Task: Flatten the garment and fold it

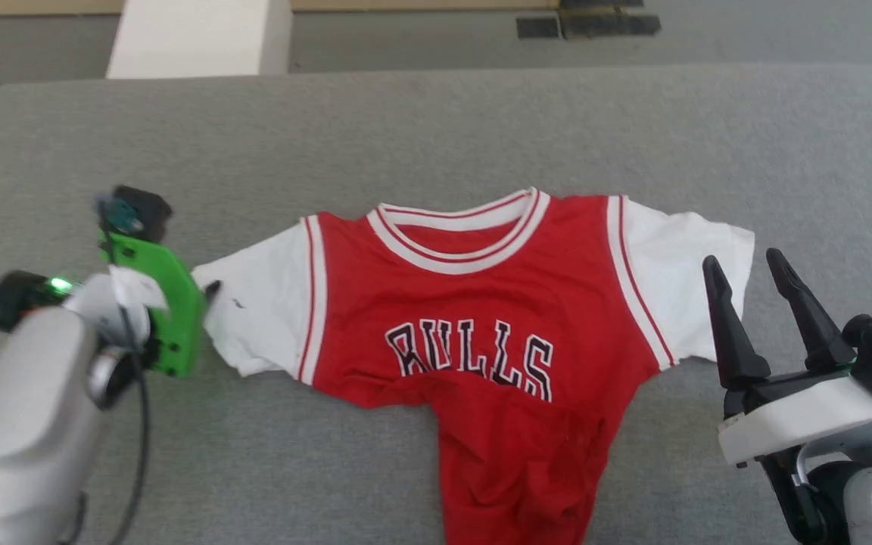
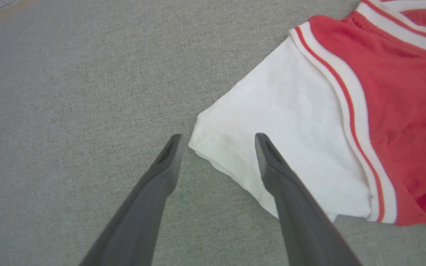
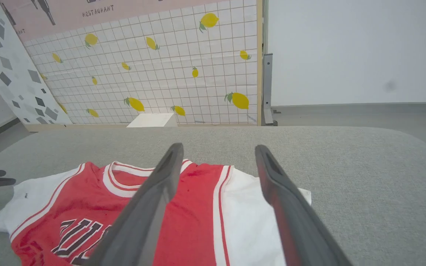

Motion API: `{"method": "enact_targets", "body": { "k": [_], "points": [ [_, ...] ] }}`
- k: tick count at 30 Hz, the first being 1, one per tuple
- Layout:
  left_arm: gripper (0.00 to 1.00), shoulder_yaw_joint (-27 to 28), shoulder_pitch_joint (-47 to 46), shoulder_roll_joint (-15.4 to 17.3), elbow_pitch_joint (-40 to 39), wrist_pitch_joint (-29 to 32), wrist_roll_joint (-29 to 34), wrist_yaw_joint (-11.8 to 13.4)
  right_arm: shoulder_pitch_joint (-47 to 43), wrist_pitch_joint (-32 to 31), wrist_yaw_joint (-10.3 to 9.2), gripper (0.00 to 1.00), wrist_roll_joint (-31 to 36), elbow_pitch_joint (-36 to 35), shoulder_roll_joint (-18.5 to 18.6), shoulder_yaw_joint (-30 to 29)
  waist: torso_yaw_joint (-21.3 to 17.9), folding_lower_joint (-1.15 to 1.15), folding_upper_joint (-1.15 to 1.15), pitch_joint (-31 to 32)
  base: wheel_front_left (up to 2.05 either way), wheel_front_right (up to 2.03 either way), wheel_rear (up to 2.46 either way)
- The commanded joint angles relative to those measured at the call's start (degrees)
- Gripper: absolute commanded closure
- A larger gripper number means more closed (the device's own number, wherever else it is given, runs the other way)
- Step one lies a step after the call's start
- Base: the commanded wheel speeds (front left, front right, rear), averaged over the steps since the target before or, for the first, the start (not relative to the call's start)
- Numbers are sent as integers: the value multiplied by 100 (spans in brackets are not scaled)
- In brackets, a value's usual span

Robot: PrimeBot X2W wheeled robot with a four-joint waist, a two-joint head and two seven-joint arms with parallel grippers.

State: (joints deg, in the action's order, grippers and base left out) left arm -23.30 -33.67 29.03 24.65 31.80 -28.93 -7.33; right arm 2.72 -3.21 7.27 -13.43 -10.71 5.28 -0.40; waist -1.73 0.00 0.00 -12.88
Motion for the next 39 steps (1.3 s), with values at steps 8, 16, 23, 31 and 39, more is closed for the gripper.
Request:
{"method": "enact_targets", "body": {
  "k": [8, 16, 23, 31, 39],
  "points": [
    [0, -742, -634, 862, 281, 1117, -1119, -14, 180, 225, 22, 0, 94, 155, -155, -8, -453, 0, 0, -484, 0, 0, 0],
    [0, -1003, -800, 998, 421, 1226, -1830, -15, 202, 248, 22, 0, 190, 250, -212, -182, -541, 0, 0, -630, 0, 0, 0],
    [100, -1357, -760, 996, 491, 1402, -2211, -15, 292, 229, 22, 0, 247, 275, -230, -286, -476, 0, 0, -693, 0, 0, 0],
    [100, -1376, -981, 952, 380, 80, -1726, 37, 406, -683, 22, 0, 110, 361, 170, -213, -154, 0, 0, -424, 0, 0, 0],
    [100, -1414, -858, 909, -704, -905, -1210, 298, 1198, -3304, 22, 0, -854, 689, 1375, -252, 327, 0, 0, -395, 0, 0, 0]
  ]
}}
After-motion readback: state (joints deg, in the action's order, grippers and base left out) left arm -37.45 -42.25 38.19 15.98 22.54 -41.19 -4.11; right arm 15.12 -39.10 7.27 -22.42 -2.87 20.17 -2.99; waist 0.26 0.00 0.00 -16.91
